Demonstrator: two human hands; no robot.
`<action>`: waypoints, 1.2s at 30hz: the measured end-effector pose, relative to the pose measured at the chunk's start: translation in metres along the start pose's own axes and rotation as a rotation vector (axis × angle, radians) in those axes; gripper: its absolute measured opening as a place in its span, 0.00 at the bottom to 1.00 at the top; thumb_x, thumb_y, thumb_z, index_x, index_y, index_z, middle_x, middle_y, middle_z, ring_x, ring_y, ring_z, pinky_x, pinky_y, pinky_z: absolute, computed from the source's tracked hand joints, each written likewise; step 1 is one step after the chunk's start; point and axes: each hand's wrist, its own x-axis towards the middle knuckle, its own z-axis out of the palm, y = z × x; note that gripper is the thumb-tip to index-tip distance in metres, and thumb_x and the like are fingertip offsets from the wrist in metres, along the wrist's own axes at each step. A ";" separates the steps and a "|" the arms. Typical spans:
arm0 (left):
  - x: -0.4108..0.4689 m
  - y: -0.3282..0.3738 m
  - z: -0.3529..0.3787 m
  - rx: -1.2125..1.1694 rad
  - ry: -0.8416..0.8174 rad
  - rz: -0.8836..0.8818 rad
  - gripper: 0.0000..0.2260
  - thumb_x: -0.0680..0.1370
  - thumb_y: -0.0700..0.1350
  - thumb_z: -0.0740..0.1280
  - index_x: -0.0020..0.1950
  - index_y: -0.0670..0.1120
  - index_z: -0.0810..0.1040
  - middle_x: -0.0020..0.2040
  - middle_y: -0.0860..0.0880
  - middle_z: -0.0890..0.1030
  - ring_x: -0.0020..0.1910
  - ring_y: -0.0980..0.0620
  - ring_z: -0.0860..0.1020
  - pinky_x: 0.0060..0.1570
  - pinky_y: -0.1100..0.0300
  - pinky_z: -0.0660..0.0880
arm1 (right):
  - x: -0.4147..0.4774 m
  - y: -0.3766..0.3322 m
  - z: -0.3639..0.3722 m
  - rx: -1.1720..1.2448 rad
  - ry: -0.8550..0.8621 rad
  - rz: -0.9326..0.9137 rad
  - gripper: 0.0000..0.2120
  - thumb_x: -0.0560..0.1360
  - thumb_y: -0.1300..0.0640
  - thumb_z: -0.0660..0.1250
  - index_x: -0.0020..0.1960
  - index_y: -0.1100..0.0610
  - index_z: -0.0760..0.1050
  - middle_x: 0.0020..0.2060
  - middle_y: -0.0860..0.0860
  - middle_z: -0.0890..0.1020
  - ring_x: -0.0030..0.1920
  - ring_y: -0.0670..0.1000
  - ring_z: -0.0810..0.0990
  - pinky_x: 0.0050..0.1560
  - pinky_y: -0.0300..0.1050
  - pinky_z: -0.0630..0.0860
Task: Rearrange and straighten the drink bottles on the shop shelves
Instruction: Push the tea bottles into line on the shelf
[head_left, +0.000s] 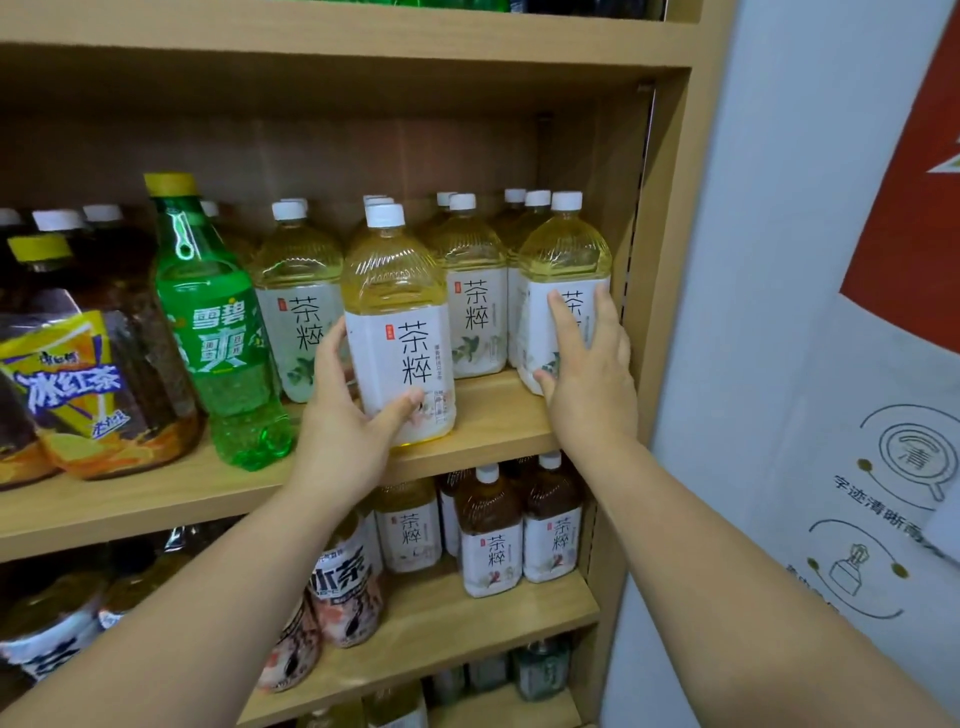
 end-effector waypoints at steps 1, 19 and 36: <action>0.000 0.001 0.000 0.000 -0.008 0.000 0.44 0.74 0.48 0.77 0.78 0.67 0.51 0.67 0.63 0.75 0.60 0.65 0.75 0.58 0.60 0.72 | -0.001 0.000 0.000 0.006 -0.018 0.005 0.43 0.77 0.56 0.73 0.82 0.42 0.50 0.83 0.52 0.45 0.80 0.61 0.54 0.68 0.59 0.72; -0.108 0.035 -0.045 -0.143 -0.137 0.092 0.42 0.67 0.47 0.83 0.74 0.64 0.66 0.60 0.59 0.82 0.61 0.57 0.81 0.54 0.55 0.82 | -0.137 -0.050 -0.048 1.130 -0.363 0.094 0.21 0.75 0.42 0.71 0.68 0.36 0.75 0.58 0.38 0.84 0.49 0.47 0.86 0.43 0.44 0.84; -0.184 -0.148 0.026 -0.103 -0.247 -0.297 0.42 0.67 0.45 0.84 0.71 0.65 0.63 0.65 0.65 0.73 0.65 0.67 0.73 0.63 0.59 0.77 | -0.242 -0.015 0.083 0.941 -0.778 0.439 0.21 0.81 0.60 0.67 0.58 0.31 0.77 0.55 0.38 0.86 0.58 0.43 0.84 0.58 0.52 0.83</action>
